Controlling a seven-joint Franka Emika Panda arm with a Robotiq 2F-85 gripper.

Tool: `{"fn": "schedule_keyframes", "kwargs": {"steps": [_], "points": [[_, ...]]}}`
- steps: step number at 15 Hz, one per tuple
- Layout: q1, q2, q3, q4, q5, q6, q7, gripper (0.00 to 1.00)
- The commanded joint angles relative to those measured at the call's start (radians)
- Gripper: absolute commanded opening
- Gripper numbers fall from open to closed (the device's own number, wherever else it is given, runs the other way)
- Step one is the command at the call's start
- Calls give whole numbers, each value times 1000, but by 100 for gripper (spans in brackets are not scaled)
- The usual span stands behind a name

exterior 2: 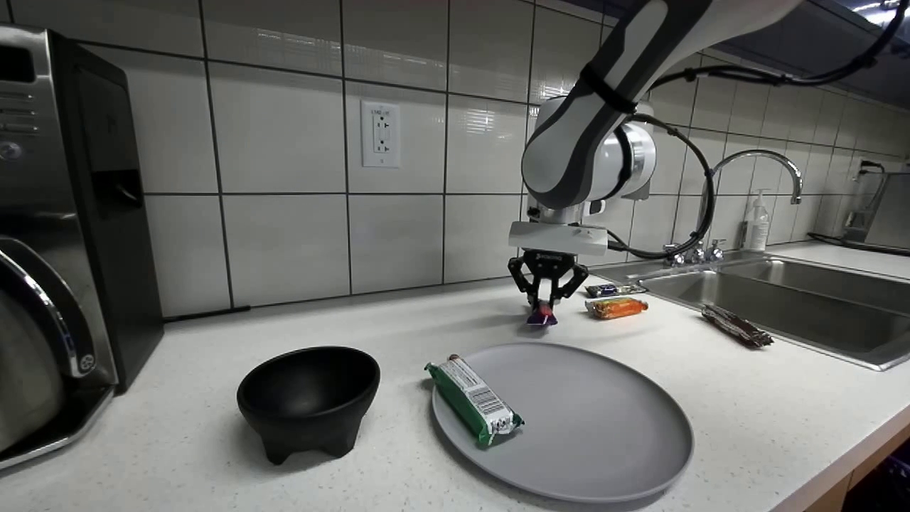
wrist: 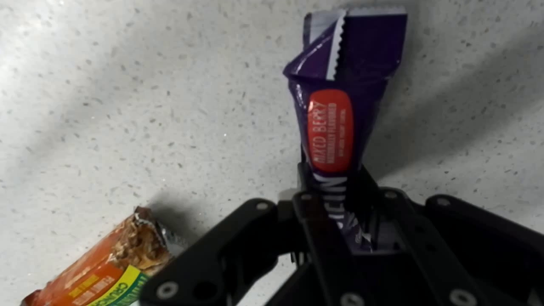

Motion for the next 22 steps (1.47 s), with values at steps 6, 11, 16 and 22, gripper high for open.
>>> {"fn": "schedule_keyframes", "kwargs": {"steps": [6, 11, 16, 22], "points": [[12, -53, 12, -2, 6, -30, -21, 5], [33, -87, 30, -23, 0, -35, -35, 5], [66, -120, 50, -53, -14, -52, -52, 5], [99, -162, 77, -112, -21, -50, -70, 5]]}}
